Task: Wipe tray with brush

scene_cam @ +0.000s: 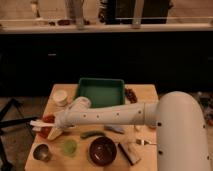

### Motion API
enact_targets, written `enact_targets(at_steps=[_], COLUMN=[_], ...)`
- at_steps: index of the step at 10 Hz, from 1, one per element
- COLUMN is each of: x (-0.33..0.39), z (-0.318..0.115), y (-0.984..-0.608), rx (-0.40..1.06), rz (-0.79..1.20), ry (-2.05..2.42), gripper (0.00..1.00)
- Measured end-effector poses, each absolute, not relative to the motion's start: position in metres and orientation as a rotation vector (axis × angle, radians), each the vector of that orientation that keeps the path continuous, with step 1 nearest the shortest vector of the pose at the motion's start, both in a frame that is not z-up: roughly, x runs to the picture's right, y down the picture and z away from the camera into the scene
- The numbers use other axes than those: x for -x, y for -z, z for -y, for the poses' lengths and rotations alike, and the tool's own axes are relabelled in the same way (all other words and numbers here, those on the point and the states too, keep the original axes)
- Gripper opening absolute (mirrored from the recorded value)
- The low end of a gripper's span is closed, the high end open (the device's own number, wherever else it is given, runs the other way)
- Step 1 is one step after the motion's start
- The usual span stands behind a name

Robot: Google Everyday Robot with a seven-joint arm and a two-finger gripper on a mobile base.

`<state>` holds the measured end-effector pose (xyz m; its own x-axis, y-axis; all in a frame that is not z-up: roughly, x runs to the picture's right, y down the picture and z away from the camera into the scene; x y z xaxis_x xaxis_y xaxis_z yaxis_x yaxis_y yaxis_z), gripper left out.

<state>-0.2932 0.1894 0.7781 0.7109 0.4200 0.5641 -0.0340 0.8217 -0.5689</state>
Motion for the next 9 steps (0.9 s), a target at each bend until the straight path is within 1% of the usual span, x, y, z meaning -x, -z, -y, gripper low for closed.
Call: enact_targets(at_steps=[1,2,3,4,5,8,9], x=[0.296,0.297,0.297,0.297,0.297,0.291,0.290], z=[-0.187,-0.186,-0.187,-0.191,-0.194,-0.202,-0.202], y=[-0.779,-0.781,-0.782,-0.785,-0.786,-0.788,-0.788], rx=[0.563,0.568,0.572,0.580,0.585,0.598,0.598], rz=[0.745,0.745,0.743,0.739,0.736,0.725,0.725], ry=[-0.265,-0.261,-0.260,-0.257,-0.255,-0.251,-0.249], gripper=[0.80,0.77,0.71,0.58,0.50,0.21,0.19])
